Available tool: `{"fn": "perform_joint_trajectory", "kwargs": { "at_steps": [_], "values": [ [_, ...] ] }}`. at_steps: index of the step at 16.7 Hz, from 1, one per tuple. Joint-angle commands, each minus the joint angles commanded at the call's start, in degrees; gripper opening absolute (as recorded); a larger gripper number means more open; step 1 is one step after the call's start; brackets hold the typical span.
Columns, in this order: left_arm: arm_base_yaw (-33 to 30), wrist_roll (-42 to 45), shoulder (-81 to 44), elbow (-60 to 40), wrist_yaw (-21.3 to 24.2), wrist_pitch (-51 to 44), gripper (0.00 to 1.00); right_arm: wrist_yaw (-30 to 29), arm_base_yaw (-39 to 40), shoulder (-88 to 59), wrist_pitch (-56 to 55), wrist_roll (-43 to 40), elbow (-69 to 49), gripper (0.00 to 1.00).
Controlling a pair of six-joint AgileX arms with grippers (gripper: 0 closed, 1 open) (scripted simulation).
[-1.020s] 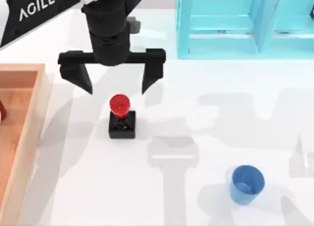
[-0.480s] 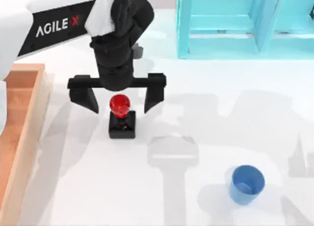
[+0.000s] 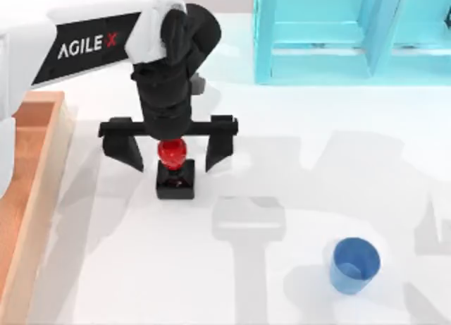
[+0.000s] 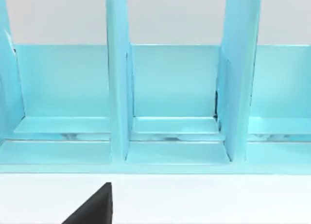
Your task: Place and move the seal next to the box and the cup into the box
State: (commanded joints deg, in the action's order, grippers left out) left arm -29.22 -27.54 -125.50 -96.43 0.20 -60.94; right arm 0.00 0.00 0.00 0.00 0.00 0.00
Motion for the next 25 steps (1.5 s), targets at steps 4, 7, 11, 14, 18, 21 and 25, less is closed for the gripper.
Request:
{"fn": "perform_joint_trajectory", "kwargs": {
  "at_steps": [4,7,11,14,18,21,25],
  "values": [
    [0.00,0.00,0.00,0.00,0.00,0.00,0.55,0.00,0.00,0.00,0.00,0.00,0.00,1.00],
    [0.00,0.00,0.00,0.00,0.00,0.00,0.32,0.00,0.00,0.00,0.00,0.00,0.00,1.00],
    [0.00,0.00,0.00,0.00,0.00,0.00,0.02,0.00,0.00,0.00,0.00,0.00,0.00,1.00],
    [0.00,0.00,0.00,0.00,0.00,0.00,0.00,0.00,0.00,0.00,0.00,0.00,0.00,1.00],
    [0.00,0.00,0.00,0.00,0.00,0.00,0.00,0.00,0.00,0.00,0.00,0.00,0.00,1.00],
    [0.21,0.22,0.19,-0.13,0.02,-0.21,0.00,0.00,0.00,0.00,0.00,0.00,0.00,1.00],
    [4.94,4.85,4.11,-2.40,0.04,-6.33,0.00,0.00,0.00,0.00,0.00,0.00,0.00,1.00]
  ]
}}
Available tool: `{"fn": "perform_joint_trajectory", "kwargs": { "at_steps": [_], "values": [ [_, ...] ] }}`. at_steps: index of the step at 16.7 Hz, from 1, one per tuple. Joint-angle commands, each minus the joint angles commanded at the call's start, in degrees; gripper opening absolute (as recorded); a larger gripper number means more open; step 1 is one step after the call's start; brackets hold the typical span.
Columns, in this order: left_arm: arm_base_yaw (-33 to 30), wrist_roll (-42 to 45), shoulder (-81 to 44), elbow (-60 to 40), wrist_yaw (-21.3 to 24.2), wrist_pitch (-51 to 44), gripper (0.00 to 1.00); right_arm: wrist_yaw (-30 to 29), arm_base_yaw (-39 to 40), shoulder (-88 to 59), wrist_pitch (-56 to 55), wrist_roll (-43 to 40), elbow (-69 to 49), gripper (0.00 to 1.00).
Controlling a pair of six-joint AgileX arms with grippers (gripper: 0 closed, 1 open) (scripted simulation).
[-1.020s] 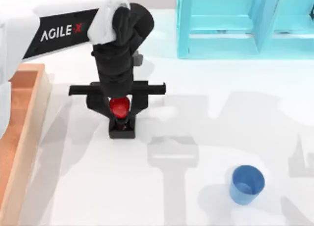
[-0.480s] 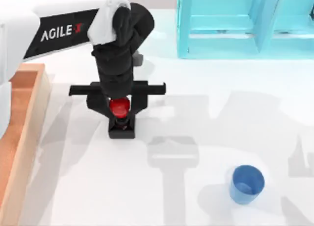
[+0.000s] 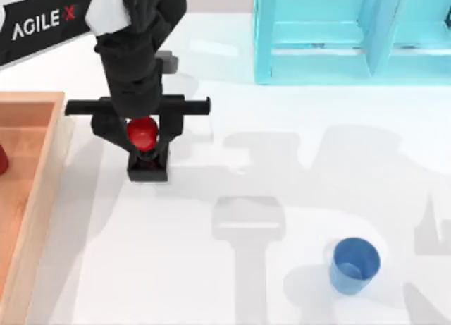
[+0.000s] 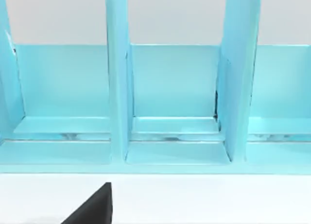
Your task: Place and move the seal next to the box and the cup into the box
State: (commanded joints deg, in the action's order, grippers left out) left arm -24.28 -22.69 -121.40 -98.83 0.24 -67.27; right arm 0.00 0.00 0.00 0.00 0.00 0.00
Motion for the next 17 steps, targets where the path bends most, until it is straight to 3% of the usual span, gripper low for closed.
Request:
{"fn": "perform_joint_trajectory", "kwargs": {
  "at_steps": [6,17],
  "values": [
    [8.22,8.14,7.06,-3.47,-0.09,-10.67,0.00,0.00,0.00,0.00,0.00,0.00,0.00,1.00],
    [5.27,5.56,10.82,-2.48,-1.77,-8.72,0.00,0.00,0.00,0.00,0.00,0.00,0.00,1.00]
  ]
}}
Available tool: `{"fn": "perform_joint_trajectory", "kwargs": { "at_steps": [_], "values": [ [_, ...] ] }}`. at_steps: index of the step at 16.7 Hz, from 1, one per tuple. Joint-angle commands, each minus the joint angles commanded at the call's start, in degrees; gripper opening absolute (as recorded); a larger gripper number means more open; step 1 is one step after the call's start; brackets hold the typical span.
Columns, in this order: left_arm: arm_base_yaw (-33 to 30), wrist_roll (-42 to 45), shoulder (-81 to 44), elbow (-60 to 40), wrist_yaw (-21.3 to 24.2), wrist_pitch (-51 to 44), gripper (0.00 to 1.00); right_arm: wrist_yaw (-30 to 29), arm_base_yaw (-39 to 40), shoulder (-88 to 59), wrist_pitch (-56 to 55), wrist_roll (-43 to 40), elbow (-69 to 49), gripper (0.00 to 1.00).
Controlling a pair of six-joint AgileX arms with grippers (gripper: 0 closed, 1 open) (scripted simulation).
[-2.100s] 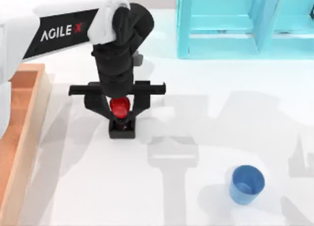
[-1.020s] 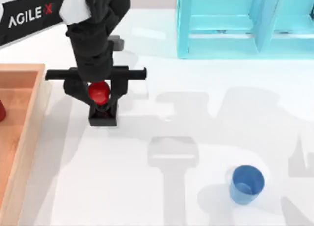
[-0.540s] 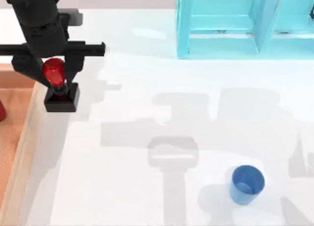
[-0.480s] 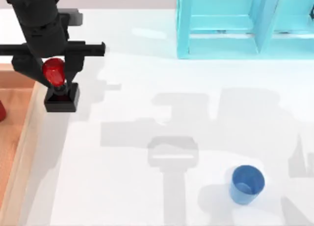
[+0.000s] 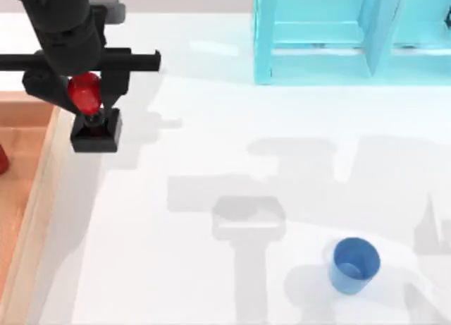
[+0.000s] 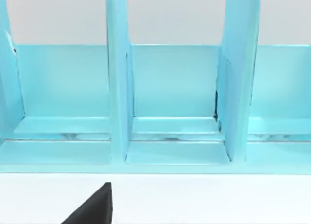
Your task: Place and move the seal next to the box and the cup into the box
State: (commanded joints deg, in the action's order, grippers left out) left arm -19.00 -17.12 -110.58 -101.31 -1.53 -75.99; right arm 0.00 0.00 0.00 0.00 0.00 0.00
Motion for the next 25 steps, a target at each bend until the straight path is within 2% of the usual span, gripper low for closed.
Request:
{"fn": "perform_joint_trajectory", "kwargs": {
  "at_steps": [6,12,17,25],
  "values": [
    [-0.07,-0.08,0.13,0.94,-0.10,1.10,0.00,0.00,0.00,0.00,0.00,0.00,0.00,1.00],
    [0.05,0.05,-0.68,11.21,-0.13,12.68,0.00,0.00,0.00,0.00,0.00,0.00,0.00,1.00],
    [0.06,0.09,-0.83,13.01,-0.13,14.51,0.00,0.00,0.00,0.00,0.00,0.00,0.00,1.00],
    [0.06,0.09,-0.83,13.01,-0.13,14.51,0.60,0.00,0.00,0.00,0.00,0.00,0.00,1.00]
  ]
}}
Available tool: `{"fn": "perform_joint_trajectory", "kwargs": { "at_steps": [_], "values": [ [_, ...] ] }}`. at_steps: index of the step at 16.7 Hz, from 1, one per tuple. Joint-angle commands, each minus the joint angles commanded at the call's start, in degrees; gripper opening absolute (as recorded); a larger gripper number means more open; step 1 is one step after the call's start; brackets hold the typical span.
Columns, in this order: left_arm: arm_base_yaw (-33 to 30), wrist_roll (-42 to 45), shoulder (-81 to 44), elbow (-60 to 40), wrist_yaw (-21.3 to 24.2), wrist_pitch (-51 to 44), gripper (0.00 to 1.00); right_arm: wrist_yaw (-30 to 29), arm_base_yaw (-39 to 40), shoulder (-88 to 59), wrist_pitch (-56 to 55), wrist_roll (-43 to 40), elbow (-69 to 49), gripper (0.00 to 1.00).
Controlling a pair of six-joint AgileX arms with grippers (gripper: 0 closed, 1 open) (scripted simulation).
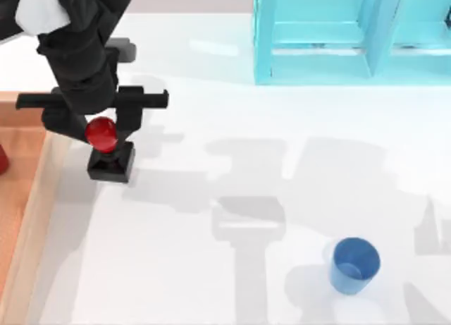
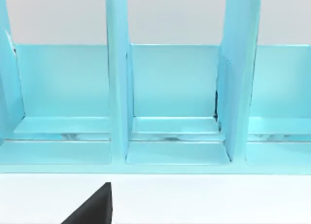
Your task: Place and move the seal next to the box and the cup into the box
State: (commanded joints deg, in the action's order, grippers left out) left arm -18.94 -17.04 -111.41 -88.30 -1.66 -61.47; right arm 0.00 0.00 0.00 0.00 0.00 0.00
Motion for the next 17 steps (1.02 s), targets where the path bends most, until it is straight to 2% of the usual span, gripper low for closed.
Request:
{"fn": "perform_joint_trajectory", "kwargs": {
  "at_steps": [5,17],
  "values": [
    [0.00,0.00,0.00,0.00,0.00,0.00,0.98,0.00,0.00,0.00,0.00,0.00,0.00,1.00],
    [-0.17,0.00,-0.40,-2.34,0.01,-2.29,1.00,0.00,0.00,0.00,0.00,0.00,0.00,1.00]
  ]
}}
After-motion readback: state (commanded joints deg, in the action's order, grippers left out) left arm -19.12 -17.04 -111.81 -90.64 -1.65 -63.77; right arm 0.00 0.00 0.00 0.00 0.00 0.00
